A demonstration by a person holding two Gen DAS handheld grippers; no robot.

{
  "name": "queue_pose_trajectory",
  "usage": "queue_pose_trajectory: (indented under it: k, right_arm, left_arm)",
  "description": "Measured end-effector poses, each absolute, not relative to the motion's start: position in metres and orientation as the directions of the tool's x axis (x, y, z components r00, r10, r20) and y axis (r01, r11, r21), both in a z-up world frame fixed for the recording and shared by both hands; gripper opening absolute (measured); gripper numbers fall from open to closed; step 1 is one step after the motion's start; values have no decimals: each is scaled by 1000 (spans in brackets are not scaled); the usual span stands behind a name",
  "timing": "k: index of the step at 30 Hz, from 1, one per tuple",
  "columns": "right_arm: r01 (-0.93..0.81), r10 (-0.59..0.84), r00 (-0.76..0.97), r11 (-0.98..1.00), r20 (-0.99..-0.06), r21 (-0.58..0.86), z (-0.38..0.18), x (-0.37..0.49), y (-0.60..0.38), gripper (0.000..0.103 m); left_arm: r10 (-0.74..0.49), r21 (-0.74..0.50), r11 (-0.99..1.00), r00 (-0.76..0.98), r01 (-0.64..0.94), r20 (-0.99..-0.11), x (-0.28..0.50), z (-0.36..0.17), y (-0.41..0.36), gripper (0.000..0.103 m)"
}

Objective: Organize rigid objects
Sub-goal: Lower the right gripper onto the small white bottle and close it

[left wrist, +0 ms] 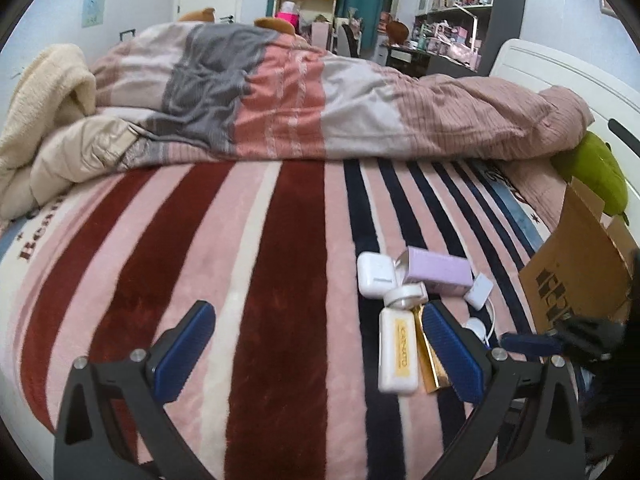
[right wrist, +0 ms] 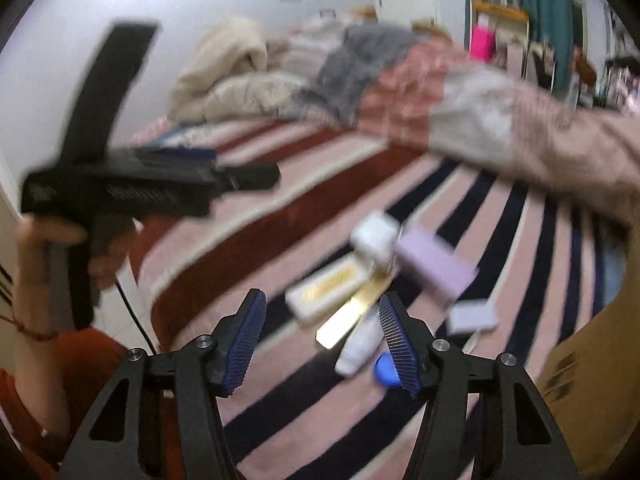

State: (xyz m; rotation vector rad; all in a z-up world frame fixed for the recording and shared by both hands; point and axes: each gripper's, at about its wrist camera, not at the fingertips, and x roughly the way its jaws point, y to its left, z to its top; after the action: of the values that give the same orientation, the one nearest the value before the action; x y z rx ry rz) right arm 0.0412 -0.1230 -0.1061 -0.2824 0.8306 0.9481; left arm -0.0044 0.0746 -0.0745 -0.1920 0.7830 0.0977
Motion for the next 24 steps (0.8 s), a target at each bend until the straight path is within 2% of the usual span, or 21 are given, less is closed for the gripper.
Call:
queue_pose_trajectory:
  k: [5, 7, 10, 13, 16, 21, 24]
  right_arm:
    - [-769, 551, 263, 615, -792, 174, -147, 57, -119, 44]
    - [-757, 545, 268, 629, -795, 176, -152, 62, -116, 36]
    - [-755, 533, 274, 635, -800, 164, -152, 66, -114, 34]
    - [-762, 503, 269, 633, -821, 139, -151, 66, -114, 20]
    - [-760, 491, 239, 631, -838, 154, -148, 64, -122, 13]
    - [-735, 496, 260, 658, -829, 163, -143, 73, -119, 14]
    - [-732, 484, 231, 658, -844, 177, -151, 78, -108, 26]
  left_arm:
    - [21, -116, 982, 695, -150, -719, -3, -80, 70, 102]
    - [25, -111, 983, 698, -148, -716, -3, -78, 69, 102]
    - [-1, -132, 982, 704, -131, -710, -4, -75, 69, 102]
    - [-10, -137, 983, 705, -124, -709, -3, -74, 67, 102]
    - [-9, -135, 983, 703, -124, -712, -2, -75, 67, 102]
    - [-26, -155, 981, 705, -120, -709, -1, -75, 68, 102]
    - [-30, -162, 980, 707, -120, -707, -1, -74, 69, 102]
